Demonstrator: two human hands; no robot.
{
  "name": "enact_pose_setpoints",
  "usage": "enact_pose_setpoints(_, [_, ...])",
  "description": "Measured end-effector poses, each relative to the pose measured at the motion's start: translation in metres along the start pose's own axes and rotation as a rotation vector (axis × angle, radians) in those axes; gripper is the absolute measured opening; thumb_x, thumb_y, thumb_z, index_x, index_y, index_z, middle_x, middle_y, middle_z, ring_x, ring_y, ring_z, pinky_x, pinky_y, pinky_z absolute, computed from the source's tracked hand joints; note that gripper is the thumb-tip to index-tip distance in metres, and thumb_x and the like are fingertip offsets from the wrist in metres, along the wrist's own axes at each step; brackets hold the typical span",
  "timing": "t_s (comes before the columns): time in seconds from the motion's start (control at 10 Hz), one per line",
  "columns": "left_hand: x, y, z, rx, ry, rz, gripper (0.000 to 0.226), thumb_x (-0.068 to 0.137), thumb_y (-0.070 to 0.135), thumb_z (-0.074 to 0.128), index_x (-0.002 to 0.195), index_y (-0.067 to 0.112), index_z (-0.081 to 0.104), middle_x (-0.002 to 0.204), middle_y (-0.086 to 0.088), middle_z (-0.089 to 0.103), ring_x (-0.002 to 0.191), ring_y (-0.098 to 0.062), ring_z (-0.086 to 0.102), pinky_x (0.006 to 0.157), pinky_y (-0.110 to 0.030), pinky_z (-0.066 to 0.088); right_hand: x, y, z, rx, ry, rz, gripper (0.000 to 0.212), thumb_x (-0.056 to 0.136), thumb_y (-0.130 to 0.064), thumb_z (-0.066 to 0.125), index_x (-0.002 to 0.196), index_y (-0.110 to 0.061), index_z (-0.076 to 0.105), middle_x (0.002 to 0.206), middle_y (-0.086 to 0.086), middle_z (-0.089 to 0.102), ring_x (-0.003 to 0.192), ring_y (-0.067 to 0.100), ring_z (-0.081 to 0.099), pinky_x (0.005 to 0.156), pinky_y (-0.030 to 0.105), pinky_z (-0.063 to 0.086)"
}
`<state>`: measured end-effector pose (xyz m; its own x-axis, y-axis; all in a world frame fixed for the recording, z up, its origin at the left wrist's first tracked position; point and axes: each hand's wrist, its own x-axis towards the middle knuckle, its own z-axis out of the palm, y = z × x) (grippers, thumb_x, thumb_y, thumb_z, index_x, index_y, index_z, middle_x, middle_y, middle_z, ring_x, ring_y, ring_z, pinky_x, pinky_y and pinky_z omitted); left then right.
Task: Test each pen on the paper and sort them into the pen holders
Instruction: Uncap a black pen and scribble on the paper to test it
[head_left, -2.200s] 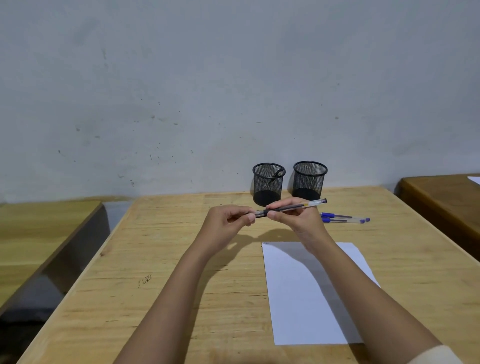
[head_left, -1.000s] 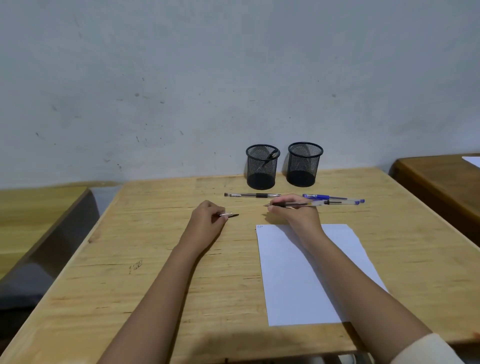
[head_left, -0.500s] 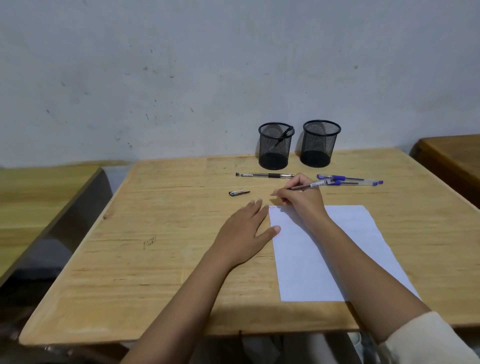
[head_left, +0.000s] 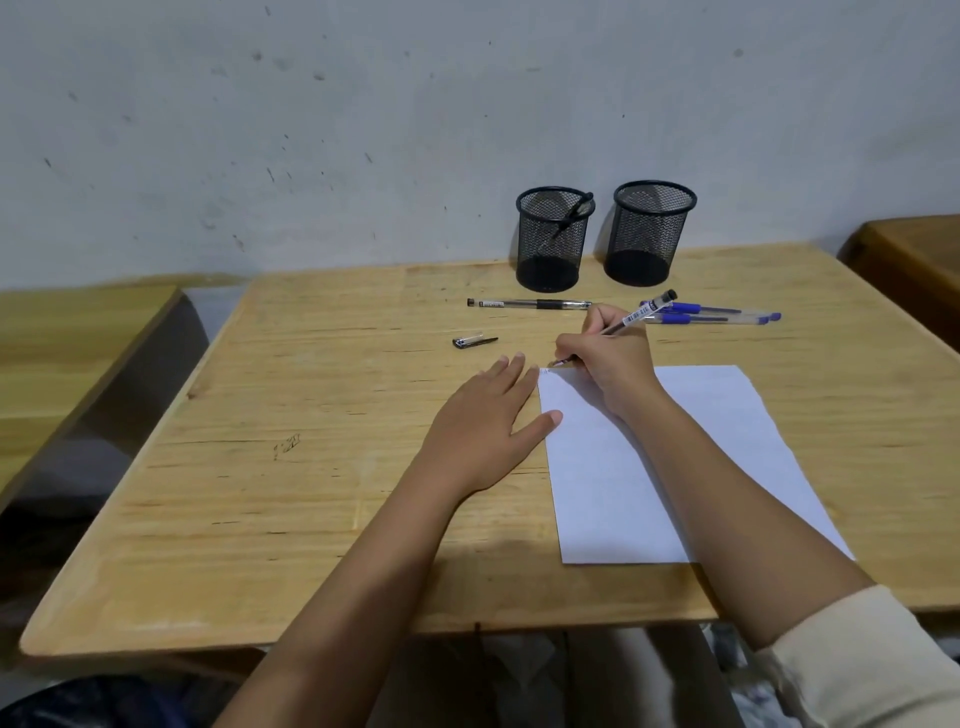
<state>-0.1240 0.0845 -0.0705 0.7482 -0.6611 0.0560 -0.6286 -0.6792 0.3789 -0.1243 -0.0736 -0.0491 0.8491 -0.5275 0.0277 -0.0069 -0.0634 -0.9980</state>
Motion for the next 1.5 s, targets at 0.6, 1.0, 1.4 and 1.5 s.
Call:
enact_pose_setpoints(0.6, [0.0005, 0.0006, 0.0006, 0.047, -0.022, -0.009, 0.064, 0.095, 0.055, 0.026, 0.149, 0.025, 0.010, 0.159, 0.005, 0.003, 0.146, -0.009, -0.001, 0.115, -0.026, 0.000, 0.0010, 0.0016, 0.0055, -0.126, -0.058, -0.071, 0.036, 0.067, 0.006, 0.063, 0.058, -0.011, 0.032, 0.059, -0.001, 0.030, 0.054, 0.007, 0.032, 0.044, 0.013, 0.034])
enact_pose_setpoints(1.0, [0.0008, 0.0002, 0.0024, 0.053, -0.017, -0.009, 0.064, 0.095, 0.056, 0.025, 0.149, 0.026, 0.010, 0.159, 0.006, 0.002, 0.146, -0.009, -0.002, 0.116, -0.027, 0.001, 0.0026, 0.0016, 0.0028, -0.041, -0.052, -0.008, 0.037, 0.067, 0.008, 0.062, 0.058, -0.014, 0.034, 0.065, -0.005, 0.033, 0.060, 0.004, 0.034, 0.044, 0.012, 0.036])
enact_pose_setpoints(1.4, [0.0002, 0.0001, 0.0020, 0.050, -0.017, -0.012, 0.064, 0.095, 0.056, 0.025, 0.149, 0.026, 0.009, 0.159, 0.006, 0.002, 0.146, -0.008, -0.002, 0.115, -0.026, -0.001, 0.0004, 0.0006, 0.0029, -0.151, -0.008, -0.055, 0.034, 0.066, 0.005, 0.063, 0.061, -0.011, 0.034, 0.059, 0.004, 0.027, 0.051, 0.012, 0.029, 0.041, 0.013, 0.029])
enact_pose_setpoints(1.5, [-0.0001, 0.0005, 0.0016, 0.048, -0.022, -0.012, 0.064, 0.095, 0.055, 0.025, 0.149, 0.025, 0.009, 0.159, 0.006, 0.002, 0.146, -0.009, -0.002, 0.116, -0.027, 0.000, -0.0006, 0.0005, 0.0031, -0.163, -0.004, -0.047, 0.033, 0.066, 0.004, 0.064, 0.062, -0.010, 0.035, 0.060, 0.003, 0.030, 0.052, 0.011, 0.031, 0.047, 0.018, 0.031])
